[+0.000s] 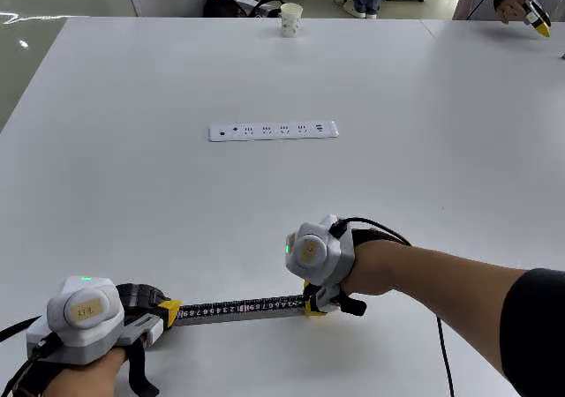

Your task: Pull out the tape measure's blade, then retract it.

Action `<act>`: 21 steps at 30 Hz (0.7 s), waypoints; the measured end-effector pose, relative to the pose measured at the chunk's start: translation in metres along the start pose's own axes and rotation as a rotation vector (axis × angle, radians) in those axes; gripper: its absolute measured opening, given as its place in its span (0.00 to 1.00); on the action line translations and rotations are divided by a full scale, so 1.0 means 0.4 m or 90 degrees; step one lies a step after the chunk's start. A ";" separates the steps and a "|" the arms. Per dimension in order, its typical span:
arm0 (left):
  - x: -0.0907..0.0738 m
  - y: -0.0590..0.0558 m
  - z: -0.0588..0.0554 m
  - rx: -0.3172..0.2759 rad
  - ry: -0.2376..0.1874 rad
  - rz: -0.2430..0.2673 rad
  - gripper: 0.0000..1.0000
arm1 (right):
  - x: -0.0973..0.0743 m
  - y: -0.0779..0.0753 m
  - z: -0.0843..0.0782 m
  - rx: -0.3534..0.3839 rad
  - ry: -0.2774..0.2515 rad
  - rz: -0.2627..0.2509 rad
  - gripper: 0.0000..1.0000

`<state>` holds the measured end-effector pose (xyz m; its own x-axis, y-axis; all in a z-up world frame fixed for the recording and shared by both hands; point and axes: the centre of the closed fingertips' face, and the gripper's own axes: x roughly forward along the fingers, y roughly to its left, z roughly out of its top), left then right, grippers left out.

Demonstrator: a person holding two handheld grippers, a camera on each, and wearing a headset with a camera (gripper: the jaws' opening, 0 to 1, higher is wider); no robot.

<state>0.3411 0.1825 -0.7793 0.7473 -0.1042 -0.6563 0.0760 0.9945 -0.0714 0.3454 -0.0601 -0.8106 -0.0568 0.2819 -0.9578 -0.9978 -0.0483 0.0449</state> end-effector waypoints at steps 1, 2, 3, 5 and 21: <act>0.000 0.000 0.000 0.000 -0.001 0.000 0.62 | 0.000 0.002 0.001 -0.003 -0.001 0.000 0.10; -0.001 0.000 0.000 0.000 -0.001 0.000 0.62 | 0.000 0.002 0.001 -0.004 -0.004 0.000 0.10; -0.001 0.000 0.000 -0.001 -0.001 0.000 0.62 | 0.000 0.001 0.002 0.005 -0.010 0.001 0.10; 0.000 0.000 0.000 0.000 0.000 0.000 0.62 | 0.000 0.001 0.004 0.011 -0.014 0.000 0.10; -0.001 -0.002 -0.003 -0.002 0.003 0.000 0.62 | 0.005 0.003 0.014 0.009 -0.008 0.000 0.10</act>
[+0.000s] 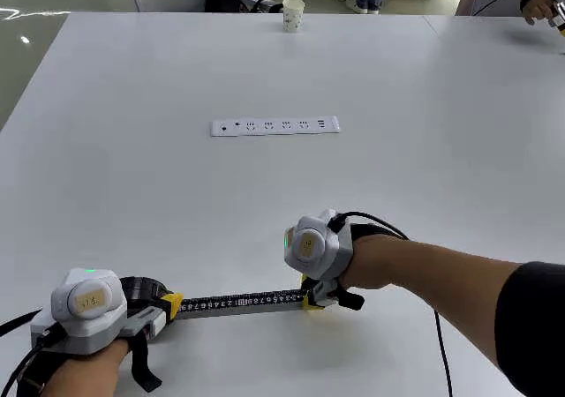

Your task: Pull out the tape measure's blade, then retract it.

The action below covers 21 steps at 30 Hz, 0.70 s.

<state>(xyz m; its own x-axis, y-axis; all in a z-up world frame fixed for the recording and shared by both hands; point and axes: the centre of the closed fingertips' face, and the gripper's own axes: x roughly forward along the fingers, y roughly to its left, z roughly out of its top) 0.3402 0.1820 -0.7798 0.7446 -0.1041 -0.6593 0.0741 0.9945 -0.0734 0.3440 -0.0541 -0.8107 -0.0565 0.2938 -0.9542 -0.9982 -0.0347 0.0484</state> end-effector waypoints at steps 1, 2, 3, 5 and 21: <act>0.000 0.000 0.000 0.000 0.000 0.000 0.62 | 0.000 0.000 0.000 -0.001 0.001 -0.001 0.10; 0.000 0.000 0.000 0.000 0.000 0.000 0.62 | -0.001 0.001 0.001 -0.001 0.001 -0.001 0.10; 0.000 0.000 0.000 -0.001 0.001 0.000 0.62 | -0.001 0.001 0.001 0.001 0.000 -0.001 0.10; 0.000 0.000 -0.001 -0.001 0.001 0.000 0.62 | 0.000 0.000 0.002 0.005 -0.003 -0.002 0.10; 0.001 0.000 0.000 -0.001 0.003 -0.002 0.62 | 0.001 0.002 0.012 0.000 -0.007 0.001 0.10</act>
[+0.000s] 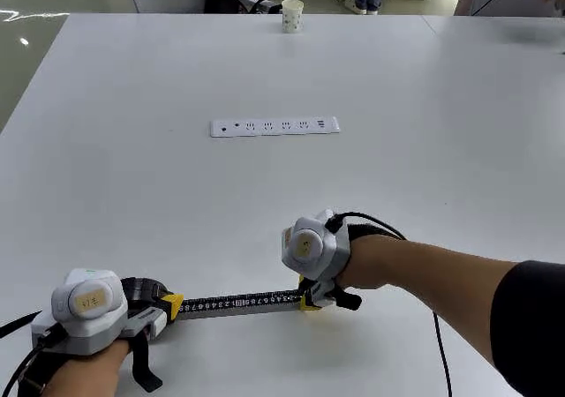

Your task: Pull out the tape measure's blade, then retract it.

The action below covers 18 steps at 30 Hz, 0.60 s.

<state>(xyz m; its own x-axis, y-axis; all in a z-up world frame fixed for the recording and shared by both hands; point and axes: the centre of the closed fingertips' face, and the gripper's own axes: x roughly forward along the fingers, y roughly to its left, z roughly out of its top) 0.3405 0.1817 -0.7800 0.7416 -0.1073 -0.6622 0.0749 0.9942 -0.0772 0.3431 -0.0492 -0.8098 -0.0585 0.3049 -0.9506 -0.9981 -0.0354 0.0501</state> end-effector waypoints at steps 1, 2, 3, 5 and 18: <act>0.000 0.000 0.000 0.000 0.000 0.000 0.62 | 0.001 0.000 0.001 -0.002 0.001 -0.001 0.10; 0.000 0.000 0.000 -0.001 0.000 0.000 0.62 | 0.001 0.000 0.001 -0.003 0.001 -0.001 0.10; 0.000 0.000 0.000 -0.001 0.000 0.000 0.62 | 0.002 0.000 0.001 -0.002 0.002 -0.002 0.10; 0.001 0.001 0.000 -0.001 0.000 0.000 0.62 | 0.003 0.000 0.002 -0.002 0.001 -0.003 0.10; 0.002 0.000 0.000 -0.002 0.000 -0.001 0.62 | 0.005 0.000 0.008 -0.002 0.002 -0.004 0.10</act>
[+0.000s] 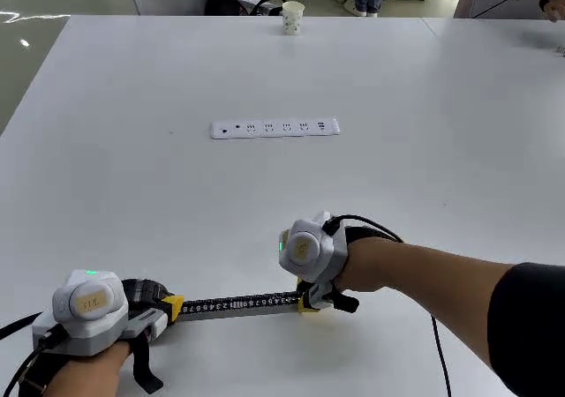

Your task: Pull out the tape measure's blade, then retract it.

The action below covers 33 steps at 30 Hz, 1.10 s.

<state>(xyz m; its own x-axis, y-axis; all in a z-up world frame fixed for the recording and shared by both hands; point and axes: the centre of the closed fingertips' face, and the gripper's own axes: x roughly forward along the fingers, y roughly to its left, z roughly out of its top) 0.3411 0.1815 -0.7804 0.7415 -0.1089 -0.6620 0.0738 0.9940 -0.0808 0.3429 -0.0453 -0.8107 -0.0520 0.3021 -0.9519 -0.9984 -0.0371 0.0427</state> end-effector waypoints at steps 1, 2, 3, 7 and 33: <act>0.000 0.000 0.000 0.000 0.000 0.000 0.62 | 0.001 0.000 0.001 0.000 0.000 0.000 0.10; 0.000 0.000 0.000 -0.001 0.000 0.000 0.62 | 0.001 0.000 0.001 0.001 0.000 0.000 0.10; -0.001 0.000 0.000 0.000 0.000 0.000 0.62 | 0.000 0.001 0.002 0.001 0.000 0.000 0.10; -0.001 0.001 0.000 -0.001 0.002 0.001 0.62 | 0.000 0.002 0.005 0.001 0.001 -0.001 0.10; 0.000 0.001 -0.001 -0.002 0.005 0.000 0.62 | 0.007 0.002 0.023 0.005 0.000 -0.006 0.10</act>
<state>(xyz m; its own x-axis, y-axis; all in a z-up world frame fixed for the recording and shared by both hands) 0.3406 0.1818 -0.7807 0.7358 -0.1084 -0.6685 0.0718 0.9940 -0.0822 0.3416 -0.0356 -0.8106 -0.0426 0.3031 -0.9520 -0.9990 -0.0261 0.0364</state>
